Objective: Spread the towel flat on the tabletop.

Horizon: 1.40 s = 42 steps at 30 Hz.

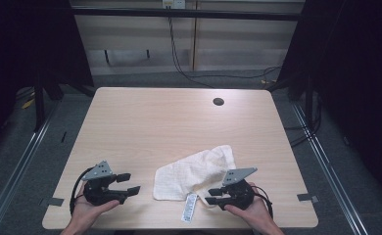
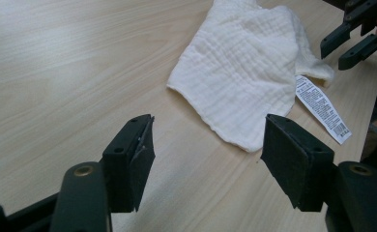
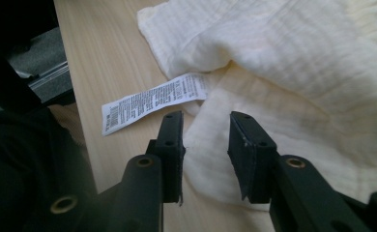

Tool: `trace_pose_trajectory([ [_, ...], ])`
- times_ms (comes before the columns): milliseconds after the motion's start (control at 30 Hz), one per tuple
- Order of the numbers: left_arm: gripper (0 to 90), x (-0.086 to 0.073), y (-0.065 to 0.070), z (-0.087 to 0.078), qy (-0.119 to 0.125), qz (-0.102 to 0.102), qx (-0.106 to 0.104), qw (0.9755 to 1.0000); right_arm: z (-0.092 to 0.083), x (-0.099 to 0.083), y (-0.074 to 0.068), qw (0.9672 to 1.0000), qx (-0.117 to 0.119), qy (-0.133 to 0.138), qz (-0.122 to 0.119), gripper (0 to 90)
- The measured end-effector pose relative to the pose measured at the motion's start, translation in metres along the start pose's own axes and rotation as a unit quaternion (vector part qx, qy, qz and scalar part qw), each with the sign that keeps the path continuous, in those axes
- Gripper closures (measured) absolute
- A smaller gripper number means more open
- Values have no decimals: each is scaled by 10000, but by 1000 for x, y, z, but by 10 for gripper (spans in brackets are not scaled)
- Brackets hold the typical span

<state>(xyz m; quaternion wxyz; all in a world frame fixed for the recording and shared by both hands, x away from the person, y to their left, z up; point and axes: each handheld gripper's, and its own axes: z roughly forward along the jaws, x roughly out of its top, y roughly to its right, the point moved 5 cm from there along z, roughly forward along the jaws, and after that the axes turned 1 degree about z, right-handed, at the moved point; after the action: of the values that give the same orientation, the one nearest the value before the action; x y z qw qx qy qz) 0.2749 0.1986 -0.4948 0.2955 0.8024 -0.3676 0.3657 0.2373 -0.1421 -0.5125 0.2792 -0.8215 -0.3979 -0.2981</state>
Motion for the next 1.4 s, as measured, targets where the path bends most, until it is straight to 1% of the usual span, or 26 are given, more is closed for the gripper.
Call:
trace_pose_trajectory([
  [167, 356, 0, 0, 0, 15, -5, -22, 10000, 7, -6, 0, 9999, -10, -86, -111, 689],
  [200, 356, 0, 0, 0, 3, -5, -20, 10000, 10, -8, -1, 9996, 13, -191, -184, 691],
  [233, 356, 0, 0, 0, 14, 7, -24, 10000, 10, -8, -1, 9996, 13, -191, -184, 691],
  [333, 346, 0, 0, 0, -16, -26, -11, 10000, 15, -11, -2, 9988, 23, -301, -380, 704],
  [367, 346, 0, 0, 1, -11, -30, -21, 10000, 15, -11, -2, 9988, 23, -301, -380, 704],
  [400, 345, 0, 0, 2, -13, -40, -15, 10000, 15, -12, -1, 9985, 11, -355, -410, 699],
  [500, 345, 1, 1, 4, -26, -35, -60, 10000, 17, -13, -4, 9984, 62, -278, -481, 639],
  [533, 345, 2, 1, 5, -39, -29, -59, 10000, 18, -14, -5, 9978, 24, -294, -593, 639],
  [600, 345, 4, 1, 8, -53, -8, -48, 10000, 18, -14, -7, 9970, -73, -298, -709, 663],
  [633, 345, 5, 1, 9, -68, 16, -49, 10000, 18, -14, -7, 9970, -73, -298, -709, 663],
  [667, 346, 8, 2, 12, -92, 63, -34, 9999, 18, -14, -7, 9961, -143, -324, -813, 677],
  [733, 354, 13, 3, 16, -89, 88, -81, 9999, 18, -12, -6, 9958, -269, -392, -786, 765],
  [767, 369, 16, 4, 17, -122, 112, -124, 9998, 18, -12, -4, 9963, -260, -400, -720, 823],
  [833, 405, 21, 8, 16, -168, 232, -333, 9990, 16, -12, -2, 9972, -189, -420, -586, 848],
  [900, 454, 25, 12, 12, -108, 345, -374, 9986, 11, -9, 2, 9980, -198, -320, -515, 854],
  [933, 459, 25, 13, 11, -121, 356, -369, 9986, 4, -5, 5, 9995, -71, -92, -301, 859],
  [1000, 472, 26, 12, 13, -150, 425, -353, 9984, 1, -4, 7, 9997, -67, -29, -236, 859],
  [1067, 511, 29, 10, 16, -132, 384, -423, 9983, -9, -1, 12, 9997, -122, 132, -181, 860],
  [1133, 590, 32, 11, 21, -185, 510, -407, 9977, -23, 2, 18, 9991, -214, 346, -68, 859],
  [1167, 590, 33, 12, 23, -179, 538, -476, 9973, -23, 2, 18, 9991, -214, 346, -68, 859],
  [1233, 616, 35, 17, 30, -229, 726, -512, 9958, -30, 3, 22, 9986, -235, 466, -11, 860],
  [1267, 647, 33, 21, 35, -181, 737, -575, 9955, -37, 3, 25, 9980, -316, 538, 28, 859],
  [1300, 658, 33, 21, 35, -181, 737, -575, 9955, -37, 3, 25, 9980, -316, 538, 28, 859],
  [1333, 658, 29, 25, 41, -189, 735, -609, 9953, -39, 3, 26, 9978, -328, 569, 43, 858],
  [1367, 682, 26, 28, 44, -288, 815, -664, 9940, -41, 3, 27, 9976, -341, 605, 74, 858],
  [1400, 691, 20, 36, 51, -436, 976, -734, 9916, -41, 1, 28, 9976, -356, 586, 67, 858],
])
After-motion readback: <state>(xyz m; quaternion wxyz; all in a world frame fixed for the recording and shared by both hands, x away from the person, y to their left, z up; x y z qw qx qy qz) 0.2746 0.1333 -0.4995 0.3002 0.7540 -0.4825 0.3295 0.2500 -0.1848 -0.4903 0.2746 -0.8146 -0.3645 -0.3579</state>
